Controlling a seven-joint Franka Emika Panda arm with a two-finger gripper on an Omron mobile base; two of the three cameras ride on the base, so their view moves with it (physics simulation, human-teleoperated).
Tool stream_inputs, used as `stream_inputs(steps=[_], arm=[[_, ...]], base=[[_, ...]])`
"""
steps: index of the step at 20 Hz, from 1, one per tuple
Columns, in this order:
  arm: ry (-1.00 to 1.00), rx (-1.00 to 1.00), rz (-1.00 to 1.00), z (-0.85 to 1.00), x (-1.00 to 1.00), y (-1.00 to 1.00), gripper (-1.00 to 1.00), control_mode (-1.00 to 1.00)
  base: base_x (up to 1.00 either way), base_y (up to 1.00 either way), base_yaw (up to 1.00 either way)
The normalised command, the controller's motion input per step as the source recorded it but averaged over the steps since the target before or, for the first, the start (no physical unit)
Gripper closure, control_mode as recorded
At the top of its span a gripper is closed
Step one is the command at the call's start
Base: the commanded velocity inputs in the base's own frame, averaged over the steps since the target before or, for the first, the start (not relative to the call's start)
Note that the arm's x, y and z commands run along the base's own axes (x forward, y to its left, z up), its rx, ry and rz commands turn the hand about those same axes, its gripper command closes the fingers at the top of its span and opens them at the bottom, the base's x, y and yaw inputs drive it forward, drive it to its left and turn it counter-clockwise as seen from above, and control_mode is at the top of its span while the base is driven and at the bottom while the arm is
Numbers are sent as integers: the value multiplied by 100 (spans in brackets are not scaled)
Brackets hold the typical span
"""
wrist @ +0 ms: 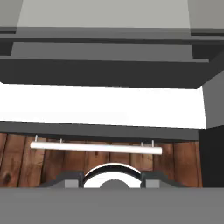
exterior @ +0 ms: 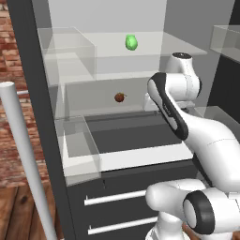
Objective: Place the cold items (corn and pear) from the fridge in one tupperware on the dining counter. Place the warm items (kebab skewer and hot dog) in the stove area in another tupperware.
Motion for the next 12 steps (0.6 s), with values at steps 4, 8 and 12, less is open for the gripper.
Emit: stream_inputs(steps=[4, 8, 12], arm=[[-8, 0, 0, 0, -25, 0, -100, -100], [-17, 0, -23, -1, -3, 33, -100, -100], [0, 0, -27, 0, 19, 29, -100, -100]], base=[[0, 0, 0], [0, 0, 0], [0, 0, 0]])
